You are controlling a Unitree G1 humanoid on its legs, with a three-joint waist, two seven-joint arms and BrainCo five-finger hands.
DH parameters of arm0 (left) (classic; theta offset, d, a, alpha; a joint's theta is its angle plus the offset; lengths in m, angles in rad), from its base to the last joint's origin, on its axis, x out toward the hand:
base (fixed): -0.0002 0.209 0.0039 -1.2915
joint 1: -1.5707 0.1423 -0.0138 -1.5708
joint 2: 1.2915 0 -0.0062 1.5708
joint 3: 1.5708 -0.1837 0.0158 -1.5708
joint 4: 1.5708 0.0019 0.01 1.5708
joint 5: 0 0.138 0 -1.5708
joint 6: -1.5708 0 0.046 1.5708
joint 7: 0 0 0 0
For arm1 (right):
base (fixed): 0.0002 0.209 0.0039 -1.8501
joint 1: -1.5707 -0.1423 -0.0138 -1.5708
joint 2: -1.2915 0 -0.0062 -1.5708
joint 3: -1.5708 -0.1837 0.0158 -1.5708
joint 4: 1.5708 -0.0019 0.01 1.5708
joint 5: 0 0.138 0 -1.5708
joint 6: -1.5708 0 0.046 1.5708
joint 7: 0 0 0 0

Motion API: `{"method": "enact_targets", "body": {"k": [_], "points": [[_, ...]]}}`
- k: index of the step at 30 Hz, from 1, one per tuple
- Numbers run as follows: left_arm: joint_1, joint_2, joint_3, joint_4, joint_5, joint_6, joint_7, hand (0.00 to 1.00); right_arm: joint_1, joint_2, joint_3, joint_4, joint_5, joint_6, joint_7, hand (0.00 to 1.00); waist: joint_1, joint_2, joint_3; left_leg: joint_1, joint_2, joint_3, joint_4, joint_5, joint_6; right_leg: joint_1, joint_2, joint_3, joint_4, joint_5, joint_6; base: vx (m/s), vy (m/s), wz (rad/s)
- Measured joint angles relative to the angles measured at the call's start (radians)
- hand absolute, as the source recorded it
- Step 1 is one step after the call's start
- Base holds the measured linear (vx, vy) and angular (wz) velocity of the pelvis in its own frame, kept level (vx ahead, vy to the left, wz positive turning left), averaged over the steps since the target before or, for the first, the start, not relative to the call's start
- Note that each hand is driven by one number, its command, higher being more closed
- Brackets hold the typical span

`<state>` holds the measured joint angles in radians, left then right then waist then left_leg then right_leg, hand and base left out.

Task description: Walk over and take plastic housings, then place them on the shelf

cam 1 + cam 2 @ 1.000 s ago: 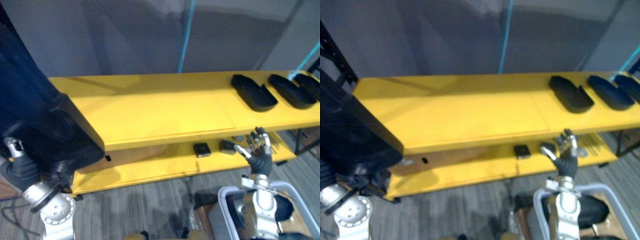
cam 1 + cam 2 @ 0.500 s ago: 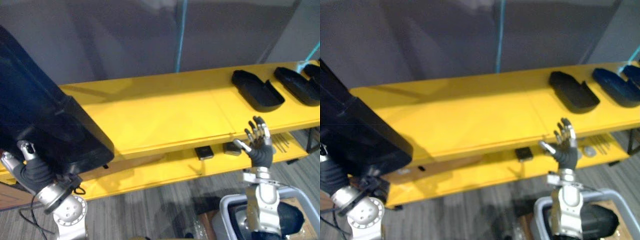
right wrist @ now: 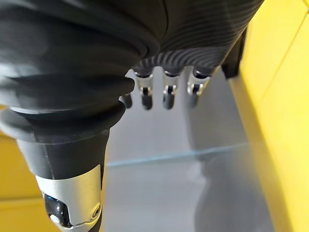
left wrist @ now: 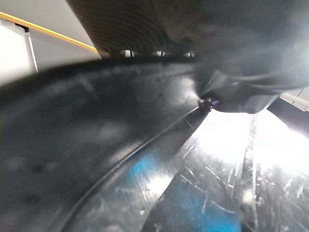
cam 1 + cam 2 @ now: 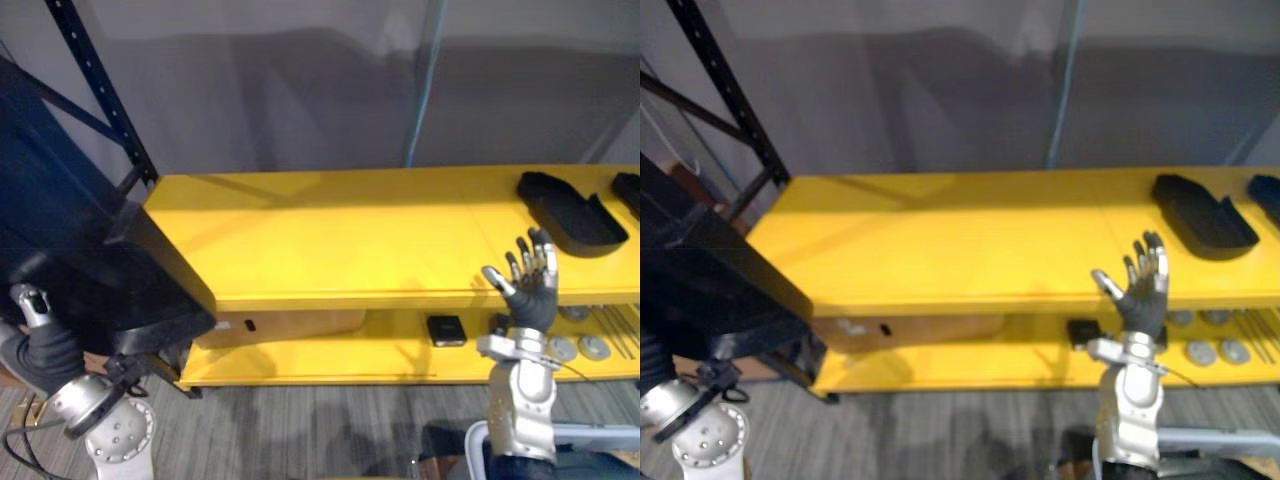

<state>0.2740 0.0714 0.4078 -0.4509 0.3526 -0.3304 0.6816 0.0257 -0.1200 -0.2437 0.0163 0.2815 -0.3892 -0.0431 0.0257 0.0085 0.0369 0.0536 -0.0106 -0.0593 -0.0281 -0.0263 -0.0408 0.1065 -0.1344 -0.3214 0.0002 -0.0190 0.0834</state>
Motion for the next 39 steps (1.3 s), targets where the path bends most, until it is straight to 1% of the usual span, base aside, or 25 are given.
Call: {"method": "enact_targets", "body": {"k": [3,5,6,7,8,10,12,13,14,16,18,20,23,24,26,27,29,30,31,33,34,35,36,37,39], "points": [[-0.002,0.0,-0.001,0.001,-0.011,-0.002,-0.009,1.0,0.009,0.004,-0.001,-0.001,0.0,0.0,-0.001,0.0,-0.006,-0.003,0.002,0.007,0.0,0.018,0.001,0.001,-0.001,-0.003,-0.003,0.015,0.011,0.0,0.0,-0.01,0.016,-0.11],[-0.013,0.0,-0.013,0.001,-0.037,-0.007,-0.019,1.0,0.022,0.014,-0.008,-0.002,0.0,0.0,-0.003,0.0,-0.012,-0.01,0.012,0.014,0.0,0.024,0.0,0.001,-0.001,-0.001,-0.005,0.021,0.018,0.0,0.0,-0.04,0.025,-0.09],[-0.034,0.0,-0.028,0.001,-0.054,-0.019,-0.032,1.0,0.038,0.018,-0.014,-0.003,0.0,0.0,-0.014,0.0,-0.014,-0.021,0.021,0.014,0.0,0.039,-0.004,-0.004,0.0,-0.001,-0.009,0.022,0.018,0.001,0.002,-0.05,0.024,-0.05],[-0.041,0.0,-0.031,0.001,-0.065,-0.026,-0.038,1.0,0.041,0.018,-0.013,-0.004,0.0,0.0,-0.022,0.0,-0.015,-0.024,0.026,0.014,0.001,0.049,-0.004,-0.013,0.006,-0.001,-0.009,0.022,0.018,0.002,0.004,-0.07,0.038,-0.02],[-0.049,0.0,-0.035,0.001,-0.074,-0.041,-0.056,1.0,0.042,0.022,-0.016,-0.01,0.0,0.0,-0.035,0.0,-0.023,-0.029,0.033,0.013,0.011,0.105,-0.004,-0.018,0.015,-0.001,-0.014,0.022,0.018,0.005,0.009,-0.04,0.03,0.02],[-0.067,0.001,-0.039,0.001,-0.091,-0.053,-0.086,1.0,0.042,0.022,-0.028,-0.036,0.0,0.002,-0.063,0.0,-0.041,-0.033,0.037,0.014,0.022,0.187,-0.002,-0.018,0.015,-0.002,-0.023,0.024,0.019,0.009,0.015,-0.03,0.058,-0.01],[-0.099,0.01,-0.042,0.001,-0.119,-0.083,-0.126,1.0,0.052,0.022,-0.052,-0.084,0.001,0.013,-0.078,0.0,-0.043,-0.035,0.039,0.016,0.014,0.211,-0.005,-0.019,0.018,-0.012,-0.036,0.035,0.028,0.003,0.019,0.02,0.083,-0.14],[-0.128,0.033,-0.066,0.001,-0.14,-0.097,-0.146,1.0,0.067,0.022,-0.067,-0.103,0.0,0.025,-0.084,0.0,-0.051,-0.04,0.042,0.018,0.006,0.211,-0.003,-0.024,0.025,-0.049,-0.056,0.043,0.114,-0.033,0.025,0.04,0.079,-0.01],[-0.142,0.049,-0.086,0.002,-0.152,-0.106,-0.156,1.0,0.078,0.022,-0.072,-0.103,-0.001,0.043,-0.086,0.0,-0.068,-0.037,0.051,0.026,0.003,0.206,-0.001,-0.025,0.027,-0.089,-0.071,0.051,0.214,-0.055,0.014,0.04,0.075,0.07],[-0.158,0.059,-0.107,0.007,-0.155,-0.106,-0.168,1.0,0.094,0.029,-0.094,-0.103,-0.001,0.046,-0.081,0.0,-0.079,-0.031,0.071,0.053,0.005,0.205,0.001,-0.018,0.029,-0.095,-0.076,0.07,0.275,-0.061,0.004,0.04,0.075,0.04],[-0.165,0.086,-0.108,0.007,-0.158,-0.106,-0.184,1.0,0.099,0.049,-0.126,-0.111,0.0,0.046,-0.061,0.0,-0.095,-0.037,0.073,0.053,0.004,0.204,0.0,-0.017,0.029,-0.092,-0.075,0.082,0.268,-0.06,0.004,0.05,0.05,-0.01],[-0.184,0.091,-0.109,0.008,-0.159,-0.106,-0.19,1.0,0.11,0.063,-0.14,-0.122,-0.001,0.045,-0.04,0.0,-0.096,-0.048,0.079,0.054,0.006,0.205,-0.003,-0.018,0.029,-0.09,-0.069,0.102,0.253,-0.056,0.002,0.03,0.019,-0.07],[-0.189,0.089,-0.138,0.008,-0.16,-0.103,-0.191,1.0,0.131,0.076,-0.138,-0.142,-0.001,0.048,-0.018,0.0,-0.093,-0.042,0.08,0.072,0.032,0.207,-0.02,-0.023,0.025,-0.06,-0.032,0.161,0.212,-0.014,0.007,0.05,0.072,0.03],[-0.188,0.084,-0.157,0.008,-0.16,-0.103,-0.192,1.0,0.143,0.085,-0.137,-0.174,0.0,0.05,-0.015,0.0,-0.091,-0.043,0.08,0.083,0.042,0.203,-0.023,-0.043,0.024,-0.04,-0.025,0.164,0.202,-0.006,0.015,0.06,0.061,0.19],[-0.171,0.07,-0.177,0.001,-0.16,-0.099,-0.191,1.0,0.168,0.089,-0.125,-0.228,0.0,0.048,0.003,0.0,-0.087,-0.041,0.065,0.088,0.057,0.225,-0.031,-0.051,0.019,-0.031,-0.02,0.158,0.199,-0.006,0.016,0.08,0.027,0.24],[-0.164,0.068,-0.189,-0.003,-0.16,-0.097,-0.188,1.0,0.174,0.09,-0.121,-0.253,0.0,0.045,0.01,0.0,-0.089,-0.047,0.061,0.089,0.067,0.244,-0.029,-0.052,0.017,-0.02,-0.018,0.154,0.197,-0.006,0.016,0.1,0.018,0.35],[-0.149,0.066,-0.194,-0.004,-0.159,-0.096,-0.187,1.0,0.169,0.09,-0.12,-0.259,0.0,0.043,0.024,0.0,-0.088,-0.043,0.06,0.087,0.071,0.235,-0.024,-0.043,0.007,-0.011,-0.016,0.151,0.194,-0.008,0.016,0.11,0.018,0.37],[-0.141,0.065,-0.194,-0.005,-0.16,-0.086,-0.187,1.0,0.169,0.09,-0.12,-0.259,0.0,0.044,0.028,0.0,-0.087,-0.039,0.063,0.08,0.068,0.221,-0.002,-0.038,0.001,0.005,-0.018,0.139,0.186,-0.01,0.015,0.15,0.014,0.49],[-0.134,0.065,-0.191,-0.004,-0.16,-0.075,-0.186,1.0,0.167,0.09,-0.121,-0.258,0.001,0.044,0.034,0.0,-0.089,-0.036,0.064,0.063,0.062,0.206,0.036,-0.042,-0.003,0.02,-0.024,0.128,0.177,-0.017,0.01,0.13,0.007,0.52],[-0.132,0.063,-0.186,-0.004,-0.161,-0.074,-0.183,1.0,0.157,0.085,-0.122,-0.251,0.01,0.044,0.049,0.0,-0.086,-0.042,0.062,0.011,0.06,0.206,0.127,-0.061,-0.009,0.029,-0.027,0.128,0.168,-0.019,0.01,0.05,-0.01,0.46],[-0.132,0.055,-0.185,-0.004,-0.169,-0.074,-0.183,1.0,0.136,0.078,-0.122,-0.232,0.021,0.045,0.06,0.0,-0.075,-0.032,0.074,-0.054,0.072,0.207,0.264,-0.095,-0.002,0.043,-0.027,0.129,0.165,-0.021,0.009,0.0,-0.027,0.34],[-0.132,0.05,-0.185,-0.004,-0.178,-0.073,-0.183,1.0,0.128,0.074,-0.122,-0.225,0.022,0.045,0.065,0.0,-0.067,-0.026,0.081,-0.068,0.076,0.208,0.31,-0.1,0.005,0.052,-0.027,0.131,0.164,-0.024,0.009,-0.02,-0.056,0.21],[-0.132,0.032,-0.184,-0.003,-0.187,-0.073,-0.184,1.0,0.113,0.062,-0.118,-0.216,0.022,0.045,0.069,0.0,-0.059,-0.013,0.093,-0.078,0.079,0.21,0.359,-0.101,0.007,0.074,-0.028,0.131,0.16,-0.029,0.006,-0.03,-0.067,0.06],[-0.132,0.015,-0.186,-0.004,-0.19,-0.074,-0.185,1.0,0.098,0.042,-0.118,-0.209,0.022,0.042,0.072,0.0,-0.058,0.006,0.091,-0.069,0.082,0.212,0.34,-0.101,0.007,0.085,-0.025,0.131,0.156,-0.033,0.006,-0.02,-0.069,0.09],[-0.132,0.0,-0.194,-0.008,-0.195,-0.078,-0.188,1.0,0.078,0.016,-0.118,-0.203,0.021,0.039,0.069,0.0,-0.061,0.023,0.08,-0.031,0.081,0.215,0.252,-0.096,0.001,0.076,-0.02,0.132,0.153,-0.049,0.016,0.0,-0.048,0.09]]}}
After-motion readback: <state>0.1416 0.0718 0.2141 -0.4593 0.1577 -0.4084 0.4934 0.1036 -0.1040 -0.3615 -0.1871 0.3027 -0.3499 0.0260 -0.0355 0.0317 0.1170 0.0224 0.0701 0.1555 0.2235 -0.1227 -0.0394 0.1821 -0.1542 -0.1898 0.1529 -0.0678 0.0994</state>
